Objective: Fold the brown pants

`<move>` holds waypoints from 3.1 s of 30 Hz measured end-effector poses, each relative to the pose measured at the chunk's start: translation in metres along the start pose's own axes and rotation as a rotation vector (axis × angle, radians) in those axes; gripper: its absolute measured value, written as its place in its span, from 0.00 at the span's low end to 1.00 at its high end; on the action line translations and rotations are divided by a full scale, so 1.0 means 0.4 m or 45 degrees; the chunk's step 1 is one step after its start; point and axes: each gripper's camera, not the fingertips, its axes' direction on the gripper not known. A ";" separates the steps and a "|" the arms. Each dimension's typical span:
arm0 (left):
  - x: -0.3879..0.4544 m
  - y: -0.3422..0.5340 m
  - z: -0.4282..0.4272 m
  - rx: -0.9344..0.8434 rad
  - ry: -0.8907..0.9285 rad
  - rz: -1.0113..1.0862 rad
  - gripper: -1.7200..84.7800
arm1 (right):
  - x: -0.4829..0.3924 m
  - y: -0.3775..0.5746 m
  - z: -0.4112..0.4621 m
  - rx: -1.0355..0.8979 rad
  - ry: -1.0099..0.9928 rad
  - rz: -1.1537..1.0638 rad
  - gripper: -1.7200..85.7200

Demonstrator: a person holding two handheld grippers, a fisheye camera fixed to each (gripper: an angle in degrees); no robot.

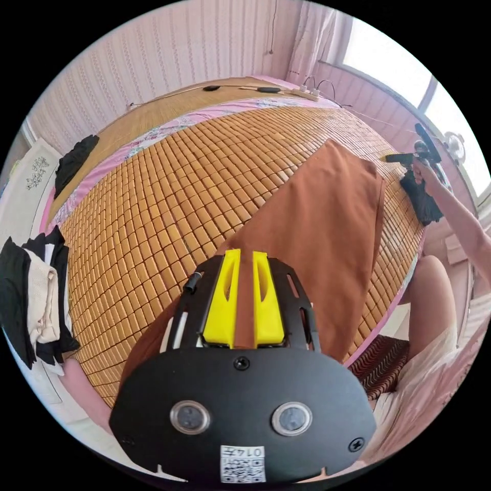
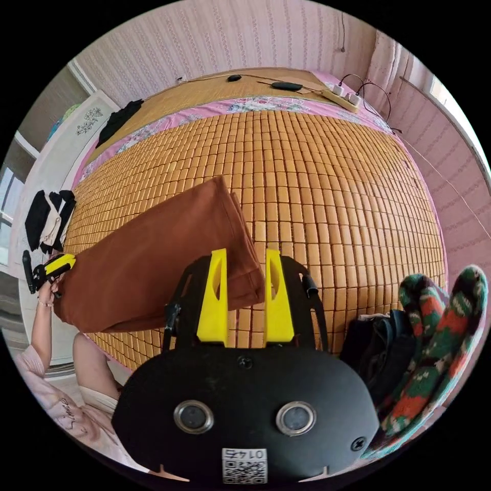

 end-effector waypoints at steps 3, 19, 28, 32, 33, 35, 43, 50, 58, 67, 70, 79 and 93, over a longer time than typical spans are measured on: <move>0.113 0.056 -0.008 -0.032 0.120 0.127 0.09 | 0.046 0.031 0.055 -0.025 -0.095 0.096 0.15; 0.238 0.151 0.076 -0.223 0.157 0.327 0.01 | 0.184 0.082 0.124 -0.024 -0.102 0.193 0.06; 0.203 0.209 0.061 -0.185 0.202 0.176 0.04 | 0.228 0.094 0.240 0.002 -0.089 0.304 0.19; 0.191 0.222 0.052 -0.185 0.202 0.147 0.03 | 0.186 0.119 0.276 0.071 -0.049 0.227 0.05; 0.190 0.227 0.046 -0.188 0.203 0.150 0.03 | 0.187 0.125 0.278 0.076 -0.055 0.223 0.05; 0.188 0.240 0.037 -0.185 0.221 0.148 0.02 | 0.208 0.173 0.261 0.148 -0.157 0.237 0.04; 0.232 0.324 -0.004 -0.141 0.445 0.185 0.01 | 0.202 0.478 0.232 0.071 0.128 0.211 0.04; 0.140 0.405 -0.141 0.008 0.581 0.080 0.02 | 0.138 0.611 0.333 -0.120 0.549 0.256 0.07; -0.322 0.529 -0.350 0.087 -0.186 -0.428 0.06 | -0.336 0.407 0.511 0.102 0.278 -0.510 0.09; -0.605 0.553 -0.189 -0.296 -0.068 -0.727 0.16 | -0.804 0.236 0.899 -0.088 -0.046 -1.043 0.15; -0.556 0.561 -0.185 -0.234 -0.139 -0.530 0.11 | -0.820 0.228 1.023 -0.248 -0.063 -1.030 0.12; -0.555 0.680 -0.407 0.355 -0.157 -0.725 0.08 | -0.805 0.235 1.037 -0.102 -0.118 -1.040 0.01; -0.596 0.757 -0.333 0.215 -0.313 -1.002 0.11 | -0.759 0.223 1.346 -0.113 0.163 -0.784 0.01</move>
